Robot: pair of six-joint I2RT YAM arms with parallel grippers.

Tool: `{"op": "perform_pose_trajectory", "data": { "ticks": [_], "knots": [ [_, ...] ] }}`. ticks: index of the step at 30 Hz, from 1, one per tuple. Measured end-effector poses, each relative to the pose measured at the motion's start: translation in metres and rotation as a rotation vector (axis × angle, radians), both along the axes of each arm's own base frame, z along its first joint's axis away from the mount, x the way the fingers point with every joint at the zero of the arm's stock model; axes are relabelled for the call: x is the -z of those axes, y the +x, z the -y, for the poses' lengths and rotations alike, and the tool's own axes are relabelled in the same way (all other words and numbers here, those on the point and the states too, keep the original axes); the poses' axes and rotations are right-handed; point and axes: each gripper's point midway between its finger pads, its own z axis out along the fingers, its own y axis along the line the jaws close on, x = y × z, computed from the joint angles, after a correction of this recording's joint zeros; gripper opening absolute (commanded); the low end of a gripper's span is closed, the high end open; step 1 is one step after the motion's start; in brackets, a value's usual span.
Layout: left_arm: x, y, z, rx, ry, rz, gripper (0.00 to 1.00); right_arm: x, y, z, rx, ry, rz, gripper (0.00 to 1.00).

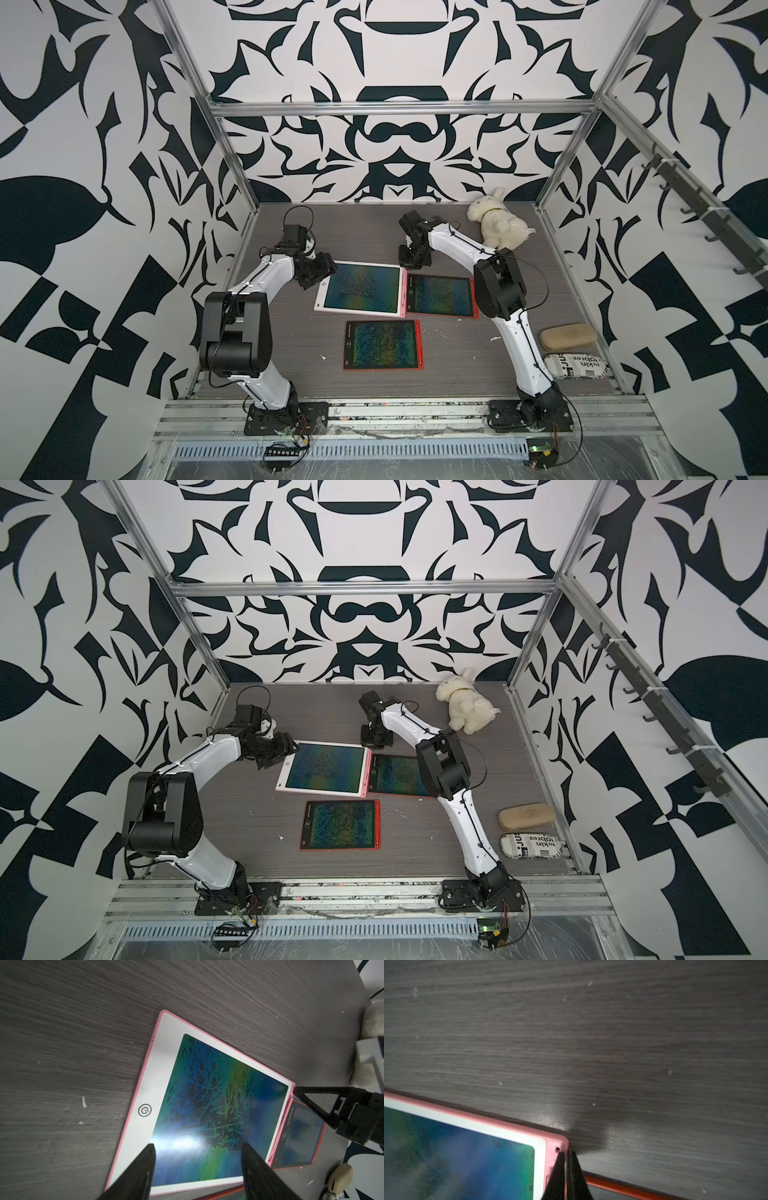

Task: Place the stylus back onto the writing tablet
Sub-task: Place the stylus on the writing tablet.

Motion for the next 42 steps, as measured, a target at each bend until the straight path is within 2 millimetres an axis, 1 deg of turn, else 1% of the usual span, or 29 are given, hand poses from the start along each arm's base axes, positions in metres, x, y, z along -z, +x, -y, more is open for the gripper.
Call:
{"op": "perform_pose_trajectory", "data": {
  "ticks": [8, 23, 37, 42],
  "knots": [
    [0.000, 0.000, 0.000, 0.000, 0.000, -0.002, 0.67, 0.001, -0.001, 0.004, -0.005, -0.010, -0.012, 0.10],
    [0.003, -0.002, 0.000, 0.000, 0.001, -0.015, 0.67, -0.017, 0.011, -0.003, -0.015, 0.015, 0.037, 0.10],
    [0.006, -0.003, 0.000, 0.000, 0.001, -0.028, 0.67, -0.017, 0.008, -0.004, -0.019, 0.021, 0.025, 0.10],
    [0.007, -0.004, 0.000, 0.000, 0.001, -0.030, 0.67, -0.012, 0.006, -0.006, -0.023, 0.022, 0.014, 0.10]
  ]
}}
